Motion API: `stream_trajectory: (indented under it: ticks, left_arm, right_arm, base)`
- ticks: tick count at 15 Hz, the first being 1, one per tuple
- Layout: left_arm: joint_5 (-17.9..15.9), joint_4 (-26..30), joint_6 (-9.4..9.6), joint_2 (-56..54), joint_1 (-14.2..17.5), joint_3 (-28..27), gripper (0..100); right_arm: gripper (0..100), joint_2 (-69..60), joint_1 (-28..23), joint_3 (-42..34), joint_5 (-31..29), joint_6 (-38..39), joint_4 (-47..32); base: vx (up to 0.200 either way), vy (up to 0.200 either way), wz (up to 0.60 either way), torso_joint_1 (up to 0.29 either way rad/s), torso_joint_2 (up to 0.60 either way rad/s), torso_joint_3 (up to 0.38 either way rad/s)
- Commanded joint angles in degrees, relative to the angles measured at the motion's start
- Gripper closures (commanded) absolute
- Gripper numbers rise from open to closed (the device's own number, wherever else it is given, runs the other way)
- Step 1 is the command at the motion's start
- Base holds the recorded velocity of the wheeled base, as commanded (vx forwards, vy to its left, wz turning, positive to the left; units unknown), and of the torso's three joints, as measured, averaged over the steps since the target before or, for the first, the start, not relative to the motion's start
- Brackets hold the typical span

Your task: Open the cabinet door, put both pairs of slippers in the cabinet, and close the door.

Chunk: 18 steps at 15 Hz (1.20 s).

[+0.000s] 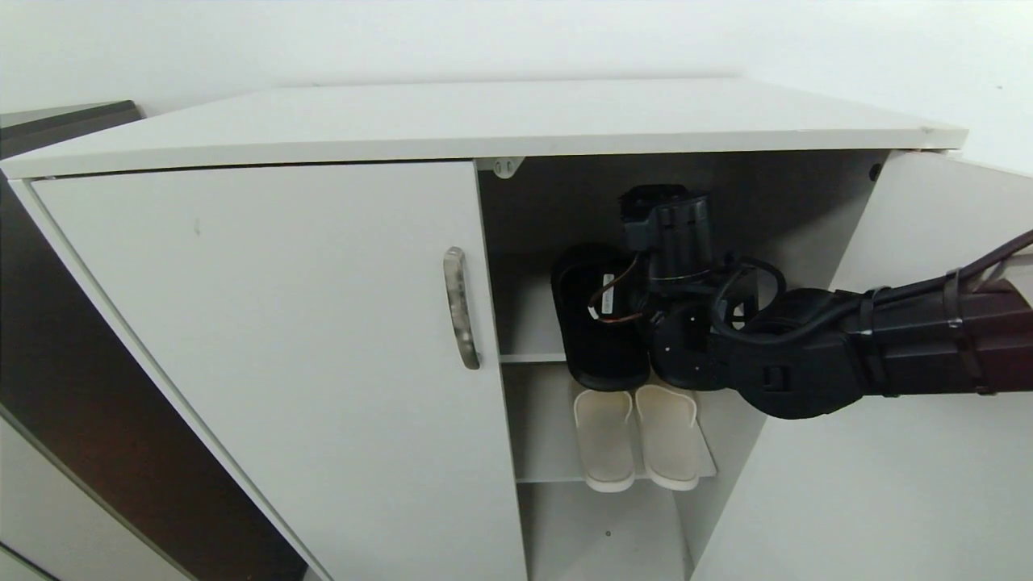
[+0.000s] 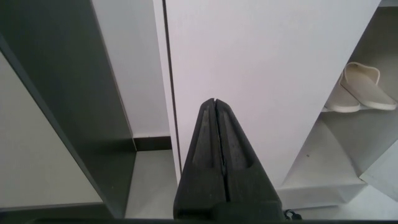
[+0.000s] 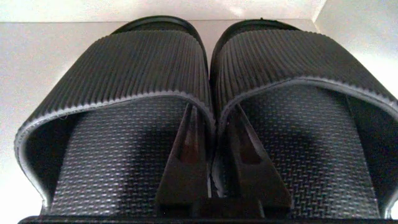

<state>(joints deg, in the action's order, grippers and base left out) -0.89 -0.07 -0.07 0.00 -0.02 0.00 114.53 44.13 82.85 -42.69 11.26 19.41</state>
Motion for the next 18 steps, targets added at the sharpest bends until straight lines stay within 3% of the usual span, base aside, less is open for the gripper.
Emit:
stream_trajectory:
  ticks: [1,4,5,10,18]
  left_arm:
    - [0.01,-0.01,-0.01,0.00,-0.06,0.00,100]
    - [0.01,-0.01,-0.01,0.00,0.02,0.00,100]
    - [0.01,-0.01,-0.01,0.00,-0.06,0.00,100]
    - [0.01,-0.01,-0.01,0.00,0.02,0.00,100]
    - [0.01,-0.01,0.07,0.00,-0.06,0.00,100]
  right_arm:
    - [100,0.17,0.08,-0.05,-0.02,-0.01,0.02]
    - [100,0.78,0.08,0.03,-0.02,-0.01,0.10]
    - [0,0.78,0.08,0.03,-0.02,-0.01,0.10]
    - [0,-1.42,1.22,-2.78,-0.20,-0.28,-0.34]
    - [0,-18.91,8.87,-21.41,-0.73,-0.72,0.37]
  base:
    - [0.000,0.000,0.00,0.000,0.00,0.000]
    - [0.000,0.000,0.00,0.000,0.00,0.000]
    - [0.000,0.000,0.00,0.000,0.00,0.000]
    - [0.000,0.000,0.00,0.000,0.00,0.000]
    - [0.000,0.000,0.00,0.000,0.00,0.000]
